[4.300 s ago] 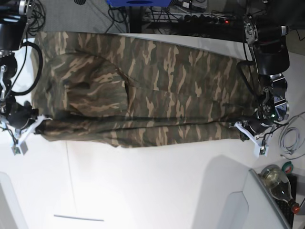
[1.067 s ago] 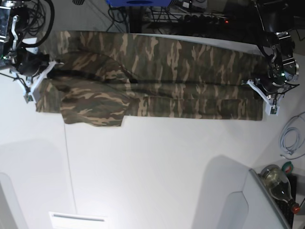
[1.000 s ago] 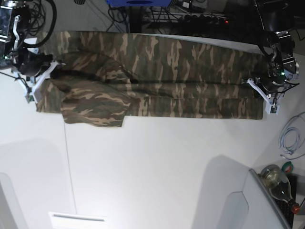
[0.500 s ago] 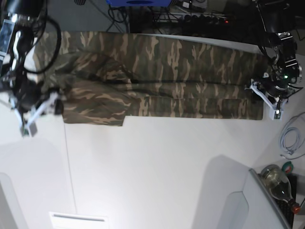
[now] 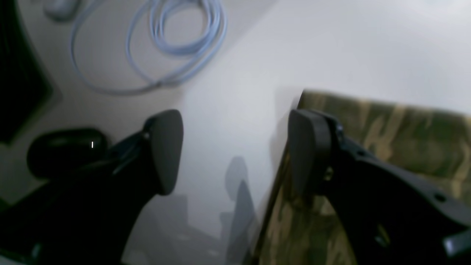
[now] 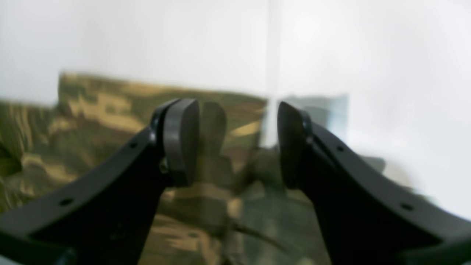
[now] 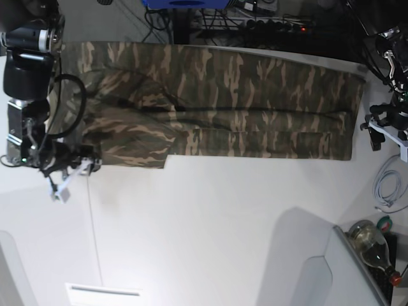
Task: Layout the t-shirt on the table in an organized manner, then fold the t-shirt properly
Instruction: 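Move the right gripper to the folded shirt end and press it flat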
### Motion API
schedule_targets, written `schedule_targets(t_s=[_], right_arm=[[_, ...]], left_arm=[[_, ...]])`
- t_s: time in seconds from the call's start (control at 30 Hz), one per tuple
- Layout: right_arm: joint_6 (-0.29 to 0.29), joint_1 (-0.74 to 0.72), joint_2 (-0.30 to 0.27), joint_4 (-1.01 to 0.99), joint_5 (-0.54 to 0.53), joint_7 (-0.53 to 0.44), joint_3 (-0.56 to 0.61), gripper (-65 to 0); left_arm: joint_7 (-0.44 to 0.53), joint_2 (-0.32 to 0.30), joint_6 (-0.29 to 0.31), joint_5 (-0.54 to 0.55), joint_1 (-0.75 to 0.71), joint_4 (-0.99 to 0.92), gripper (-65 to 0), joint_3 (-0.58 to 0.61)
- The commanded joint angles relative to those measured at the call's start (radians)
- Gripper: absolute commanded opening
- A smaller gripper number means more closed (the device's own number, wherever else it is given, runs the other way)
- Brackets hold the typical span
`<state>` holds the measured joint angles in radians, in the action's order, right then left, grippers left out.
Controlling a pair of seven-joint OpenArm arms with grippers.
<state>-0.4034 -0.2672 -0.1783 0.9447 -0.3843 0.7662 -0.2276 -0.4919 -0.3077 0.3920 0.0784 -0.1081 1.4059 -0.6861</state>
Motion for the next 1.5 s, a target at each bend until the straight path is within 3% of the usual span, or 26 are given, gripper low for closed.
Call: schedule_targets(t_s=[0.0,0.13,0.17,0.3,0.4,0.5,0.67,0.83,1.03,1.2,1.4,1.47], right_arm=[[-0.005,-0.027,-0.008,0.017,-0.014,-0.02,0.012,-33.3],[0.021,-0.027,-0.007,0.015,-0.015,-0.02,0.017,-34.2],[0.027,-0.027,-0.007,0.017,-0.017,-0.02,0.017,-37.1],[0.03,-0.027,-0.01,0.027,-0.022,-0.017,0.017,-65.0],[0.03,-0.017,-0.01,0.056,-0.023,-0.009,0.015,-63.0],[0.03,0.055,-0.007,0.207,-0.025,0.039,0.014,-64.5],[0.03,0.21,0.061,0.552,-0.025,0.215,-0.036,-64.5],[0.03,0.362,0.136,0.778,-0.025,0.296,-0.103,-64.5],[0.028,0.527,0.168,0.922,-0.025,0.299,-0.1,-64.5],[0.028,0.563,0.221,0.879,-0.025,0.29,-0.109,-64.2],[0.028,0.606,0.233,0.844,-0.023,0.152,-0.109,-63.2],[0.03,0.616,0.233,0.844,-0.023,0.126,-0.111,-57.9]], left_arm=[[0.022,-0.02,-0.006,0.008,0.015,0.006,-22.2,-0.004],[0.023,-0.02,-0.006,0.008,0.015,-0.015,-22.2,-0.004],[0.023,-0.02,-0.006,0.008,0.015,-0.015,-22.2,-0.004],[0.025,-0.02,-0.006,0.008,0.015,-0.015,-22.2,-0.004],[0.025,-0.023,-0.006,0.008,0.015,-0.015,-22.2,-0.004],[0.025,-0.025,-0.006,0.008,0.015,-0.015,-22.2,-0.004],[0.025,-0.026,-0.006,0.007,0.015,-0.017,-22.2,-0.004],[0.025,-0.026,-0.006,0.001,0.018,-0.017,-22.2,-0.004],[0.025,-0.028,-0.006,-0.001,0.026,-0.017,-22.2,-0.004],[0.023,-0.04,-0.006,-0.001,0.028,-0.023,-22.2,0.003],[0.023,-0.044,-0.006,-0.001,0.021,-0.023,-22.2,-0.004],[0.023,-0.063,-0.006,0.004,0.017,-0.023,-22.2,-0.004]])
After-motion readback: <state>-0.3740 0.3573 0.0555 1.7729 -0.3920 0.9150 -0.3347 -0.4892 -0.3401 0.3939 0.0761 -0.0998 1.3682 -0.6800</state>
